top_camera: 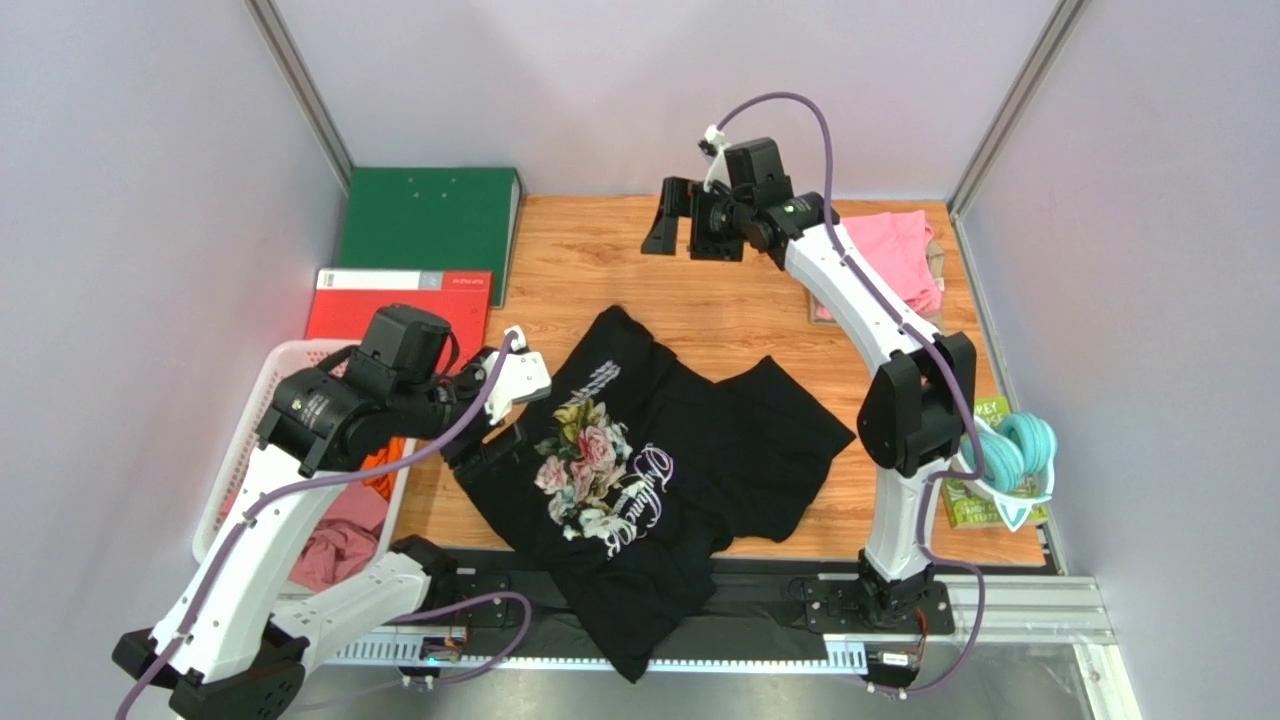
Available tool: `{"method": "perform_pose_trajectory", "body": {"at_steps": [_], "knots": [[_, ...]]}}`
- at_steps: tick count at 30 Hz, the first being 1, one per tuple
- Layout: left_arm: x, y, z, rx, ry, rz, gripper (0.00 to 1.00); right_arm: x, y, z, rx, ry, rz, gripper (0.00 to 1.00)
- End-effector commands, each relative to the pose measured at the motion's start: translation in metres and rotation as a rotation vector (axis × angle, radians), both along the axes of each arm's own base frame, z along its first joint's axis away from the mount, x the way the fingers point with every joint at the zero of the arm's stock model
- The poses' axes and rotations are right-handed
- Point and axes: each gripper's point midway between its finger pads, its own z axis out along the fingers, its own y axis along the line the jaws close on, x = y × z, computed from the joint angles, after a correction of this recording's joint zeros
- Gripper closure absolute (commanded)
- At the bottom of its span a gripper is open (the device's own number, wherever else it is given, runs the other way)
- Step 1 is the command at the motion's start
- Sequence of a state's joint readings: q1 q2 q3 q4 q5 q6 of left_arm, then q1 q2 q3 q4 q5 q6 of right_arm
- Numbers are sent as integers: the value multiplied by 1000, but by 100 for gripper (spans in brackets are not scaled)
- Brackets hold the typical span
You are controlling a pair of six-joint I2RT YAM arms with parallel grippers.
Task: Fold and stack the t-shirts
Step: Flatten out the tshirt
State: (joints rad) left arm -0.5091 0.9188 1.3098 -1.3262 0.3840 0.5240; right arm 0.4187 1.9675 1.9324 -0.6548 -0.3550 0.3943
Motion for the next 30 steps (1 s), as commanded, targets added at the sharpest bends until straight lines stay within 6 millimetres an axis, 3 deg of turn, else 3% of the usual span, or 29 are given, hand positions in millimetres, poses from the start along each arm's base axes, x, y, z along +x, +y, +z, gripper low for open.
{"method": "perform_pose_trajectory", "body": {"at_steps": [1, 4, 7, 8, 10, 11, 14, 15, 17, 18, 19, 21, 22, 24, 25, 27, 29, 30], "knots": [[-24, 6, 15, -4, 51, -32, 19, -15, -38, -11, -150, -19, -104, 0], [-19, 13, 27, 14, -3, -17, 11, -33, -71, -21, -223, 12, -193, 0], [-8, 20, 36, 22, -91, 24, 6, -63, -99, -27, -257, 32, -272, 0], [6, 19, 41, 2, -145, 58, 4, -82, -108, -30, -248, 45, -297, 0], [27, 20, 44, -11, -212, 128, 1, -98, -118, -30, -241, 48, -331, 0], [48, 19, 40, -11, -246, 189, 1, -112, -131, -35, -248, 59, -387, 0], [92, 12, 18, 35, -212, 264, 3, -137, -146, -39, -239, 82, -441, 0], [109, 6, -2, 75, -136, 273, 5, -149, -150, -55, -239, 126, -463, 0], [134, 2, -5, 74, -90, 290, 8, -161, -157, -58, -228, 133, -497, 0], [151, -3, -25, 98, -12, 291, 11, -170, -160, -71, -229, 173, -519, 0], [168, -3, -15, 81, -20, 308, 12, -176, -164, -71, -224, 176, -535, 0], [189, -9, -32, 83, 51, 301, 13, -184, -170, -79, -239, 190, -563, 0], [204, -10, -26, 72, 31, 305, 14, -191, -175, -85, -242, 215, -586, 0], [223, -11, -47, 98, 72, 304, 14, -198, -182, -92, -265, 237, -620, 0], [234, -11, -44, 95, 60, 308, 14, -204, -185, -99, -273, 267, -646, 0], [243, -14, -62, 85, 136, 300, 15, -211, -195, -106, -301, 295, -703, 0], [254, -17, -61, 42, 156, 308, 15, -218, -200, -114, -320, 328, -739, 0], [258, -19, -72, 47, 180, 307, 15, -219, -202, -117, -325, 335, -748, 0]]}}
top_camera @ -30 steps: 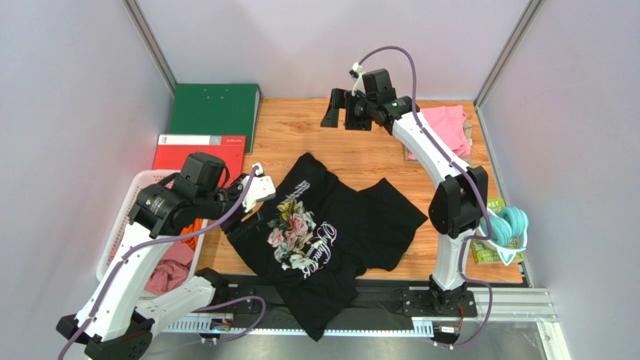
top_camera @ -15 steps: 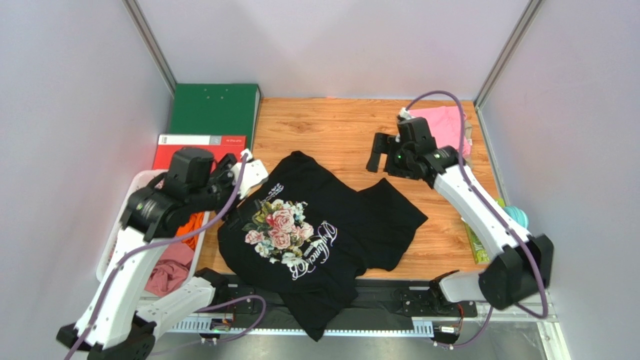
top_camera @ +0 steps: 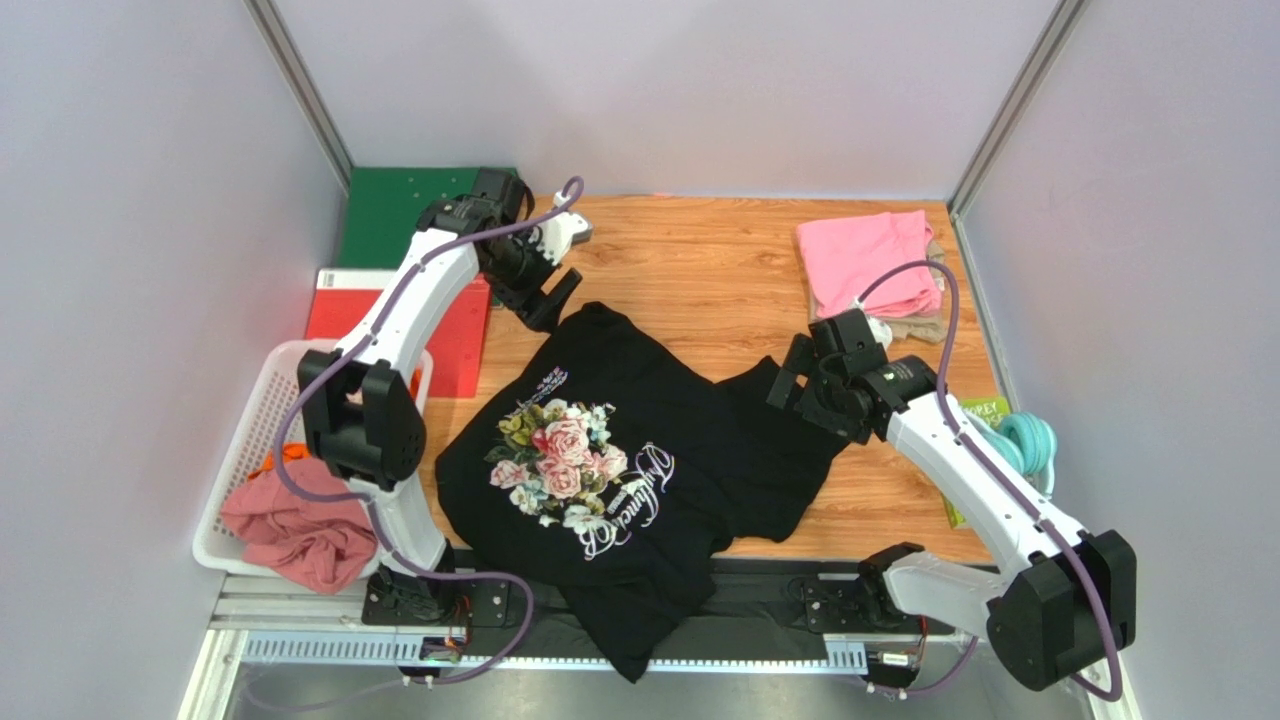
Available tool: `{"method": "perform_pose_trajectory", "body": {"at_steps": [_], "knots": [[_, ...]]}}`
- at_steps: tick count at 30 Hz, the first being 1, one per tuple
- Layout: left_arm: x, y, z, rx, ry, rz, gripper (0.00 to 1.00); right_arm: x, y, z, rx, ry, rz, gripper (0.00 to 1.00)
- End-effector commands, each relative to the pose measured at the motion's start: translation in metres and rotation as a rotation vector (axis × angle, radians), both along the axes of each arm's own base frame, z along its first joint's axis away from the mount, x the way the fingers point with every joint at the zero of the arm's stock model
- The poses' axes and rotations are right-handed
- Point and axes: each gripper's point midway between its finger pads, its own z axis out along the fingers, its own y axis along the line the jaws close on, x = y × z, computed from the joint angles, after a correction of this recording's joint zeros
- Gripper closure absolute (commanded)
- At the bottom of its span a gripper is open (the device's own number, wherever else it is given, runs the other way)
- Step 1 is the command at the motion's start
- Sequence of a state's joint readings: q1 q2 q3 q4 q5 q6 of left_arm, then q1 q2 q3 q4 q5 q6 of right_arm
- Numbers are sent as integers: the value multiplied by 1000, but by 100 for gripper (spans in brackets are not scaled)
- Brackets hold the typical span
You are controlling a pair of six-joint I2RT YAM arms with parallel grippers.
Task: Fold and stack the t-shirts
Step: Flatten out the tshirt
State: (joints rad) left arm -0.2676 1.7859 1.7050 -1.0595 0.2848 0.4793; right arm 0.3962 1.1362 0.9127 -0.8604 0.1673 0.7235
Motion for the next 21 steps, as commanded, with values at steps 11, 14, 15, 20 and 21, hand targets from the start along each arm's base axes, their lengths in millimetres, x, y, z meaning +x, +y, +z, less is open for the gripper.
{"method": "perform_pose_trajectory", "body": {"at_steps": [11, 14, 15, 20, 21], "knots": [[71, -8, -66, 42, 136, 21, 14, -23, -22, -46, -47, 140, -260, 0], [83, -6, -81, 71, 146, 35, 14, -32, -25, -56, -57, 177, -299, 0], [87, -7, -80, 81, 140, 34, 14, -34, -25, -60, -59, 183, -306, 0], [90, -11, -106, 101, 184, 29, 14, -33, -26, -74, -69, 201, -334, 0], [90, -14, -106, 97, 181, 19, 14, -35, -26, -77, -75, 211, -334, 0]]}}
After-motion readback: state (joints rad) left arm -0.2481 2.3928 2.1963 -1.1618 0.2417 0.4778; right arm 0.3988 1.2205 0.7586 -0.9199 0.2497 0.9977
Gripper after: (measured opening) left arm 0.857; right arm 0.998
